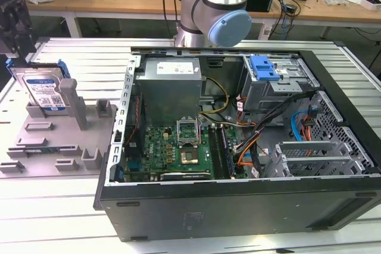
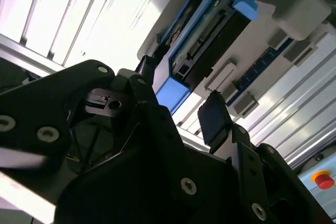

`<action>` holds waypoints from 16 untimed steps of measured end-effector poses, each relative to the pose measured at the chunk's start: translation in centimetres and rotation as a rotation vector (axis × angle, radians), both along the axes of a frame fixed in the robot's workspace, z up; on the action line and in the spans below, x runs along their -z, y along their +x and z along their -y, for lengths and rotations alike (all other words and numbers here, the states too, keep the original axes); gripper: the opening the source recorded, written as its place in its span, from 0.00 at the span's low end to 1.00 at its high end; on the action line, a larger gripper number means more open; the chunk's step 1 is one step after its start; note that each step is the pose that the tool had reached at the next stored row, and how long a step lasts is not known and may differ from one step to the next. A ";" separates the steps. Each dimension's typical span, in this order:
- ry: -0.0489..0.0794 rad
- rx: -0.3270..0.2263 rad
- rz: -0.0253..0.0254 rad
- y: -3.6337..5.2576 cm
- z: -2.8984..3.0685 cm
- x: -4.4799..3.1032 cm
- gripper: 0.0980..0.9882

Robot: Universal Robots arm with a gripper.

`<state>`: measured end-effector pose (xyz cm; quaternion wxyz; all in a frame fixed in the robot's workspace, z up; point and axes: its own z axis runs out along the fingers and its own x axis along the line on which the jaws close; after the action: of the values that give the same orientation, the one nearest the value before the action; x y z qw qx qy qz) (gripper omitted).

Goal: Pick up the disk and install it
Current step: 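Pick up the disk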

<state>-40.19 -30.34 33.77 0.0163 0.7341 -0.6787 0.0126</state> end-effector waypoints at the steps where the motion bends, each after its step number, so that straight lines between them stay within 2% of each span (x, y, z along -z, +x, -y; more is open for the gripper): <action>1: 0.000 -0.004 0.0000 -0.30 0.00 0.12 0.56; 7: 0.000 -0.006 0.0004 -0.42 0.03 0.41 0.56; 12: 0.000 0.001 0.0000 -0.42 0.45 0.64 0.56; 16: 0.000 0.004 0.0000 -0.42 0.49 0.97 0.56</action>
<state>-40.61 -30.82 32.81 0.0162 0.7330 -0.6800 0.0125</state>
